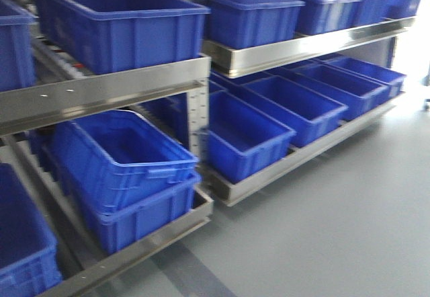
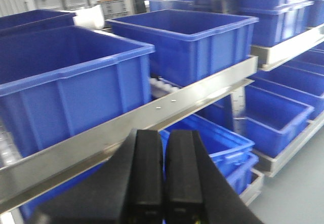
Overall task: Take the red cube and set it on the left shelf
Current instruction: 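Approach the shelf and bring the red cube over an empty blue bin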
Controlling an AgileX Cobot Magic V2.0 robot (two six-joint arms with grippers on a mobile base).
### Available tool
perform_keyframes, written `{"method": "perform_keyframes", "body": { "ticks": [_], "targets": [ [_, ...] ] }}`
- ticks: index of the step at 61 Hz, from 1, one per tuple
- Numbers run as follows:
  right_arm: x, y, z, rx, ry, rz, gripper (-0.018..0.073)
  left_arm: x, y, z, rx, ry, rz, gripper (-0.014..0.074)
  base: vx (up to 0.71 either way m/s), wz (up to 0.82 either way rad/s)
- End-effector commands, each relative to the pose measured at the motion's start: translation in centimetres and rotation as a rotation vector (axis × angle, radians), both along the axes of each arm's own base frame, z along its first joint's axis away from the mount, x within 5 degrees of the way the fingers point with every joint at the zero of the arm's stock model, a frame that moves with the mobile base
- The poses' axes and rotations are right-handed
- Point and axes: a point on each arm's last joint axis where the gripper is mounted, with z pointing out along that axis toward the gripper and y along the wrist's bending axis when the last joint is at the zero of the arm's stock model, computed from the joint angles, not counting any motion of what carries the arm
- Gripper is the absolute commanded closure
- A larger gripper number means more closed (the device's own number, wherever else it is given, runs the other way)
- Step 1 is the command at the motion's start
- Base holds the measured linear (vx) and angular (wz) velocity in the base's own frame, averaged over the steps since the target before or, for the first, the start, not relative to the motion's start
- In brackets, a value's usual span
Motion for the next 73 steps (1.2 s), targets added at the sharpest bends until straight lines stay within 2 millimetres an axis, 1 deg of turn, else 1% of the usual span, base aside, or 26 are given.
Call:
{"method": "perform_keyframes", "body": {
  "ticks": [1, 36, 60, 73],
  "targets": [
    [0.02, -0.03, 1.75, 0.024, -0.113, -0.001, 0.051, 0.09, -0.02, 0.04, -0.005, -0.061, -0.004, 0.0491, 0.34, 0.65],
    [0.02, -0.03, 1.75, 0.024, -0.113, -0.001, 0.051, 0.09, -0.02, 0.04, -0.005, -0.061, -0.004, 0.0491, 0.3, 0.62],
    [0.02, -0.03, 1.75, 0.024, -0.112, -0.001, 0.051, 0.09, -0.02, 0.04, -0.005, -0.061, -0.004, 0.0491, 0.26, 0.49],
    [0.02, -0.03, 1.75, 0.024, -0.112, -0.001, 0.051, 0.09, -0.02, 0.04, -0.005, -0.061, -0.004, 0.0491, 0.21, 0.32]
  ]
}}
